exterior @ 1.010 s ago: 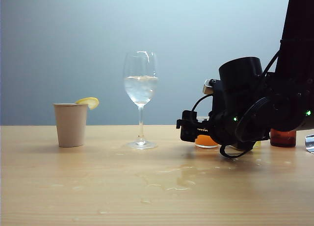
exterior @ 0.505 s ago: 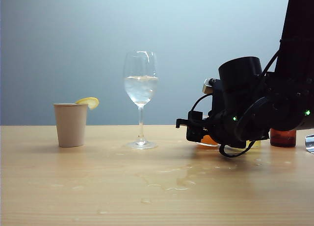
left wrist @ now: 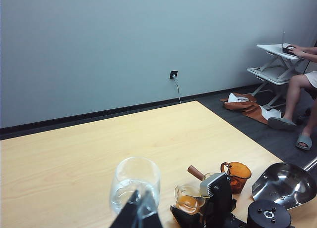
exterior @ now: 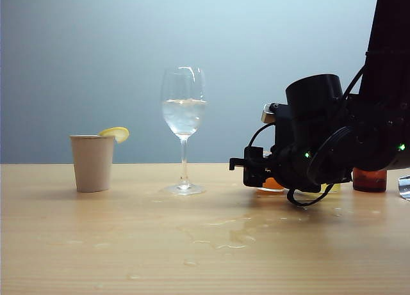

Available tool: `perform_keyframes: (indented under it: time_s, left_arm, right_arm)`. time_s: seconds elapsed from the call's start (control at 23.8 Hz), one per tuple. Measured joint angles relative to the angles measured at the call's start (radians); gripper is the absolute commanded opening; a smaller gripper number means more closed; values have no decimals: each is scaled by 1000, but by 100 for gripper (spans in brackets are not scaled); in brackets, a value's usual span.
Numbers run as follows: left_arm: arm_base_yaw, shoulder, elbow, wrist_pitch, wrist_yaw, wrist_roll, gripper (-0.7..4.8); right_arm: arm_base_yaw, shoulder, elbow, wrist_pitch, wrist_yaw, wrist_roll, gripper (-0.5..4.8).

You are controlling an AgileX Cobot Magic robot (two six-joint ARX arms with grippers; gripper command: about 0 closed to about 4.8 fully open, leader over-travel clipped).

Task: Pick up the second measuring cup from the left, pour the orange juice inside into the goblet, and finally put the measuring cup back in its original place.

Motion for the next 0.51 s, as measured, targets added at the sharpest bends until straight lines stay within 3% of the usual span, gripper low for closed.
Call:
perform_keyframes:
  time_s: [0.51]
  left_arm:
    - [0,0,0,0,0,0,-6]
  right_arm:
    - [4,-77,-5,-36,-34,-15,279]
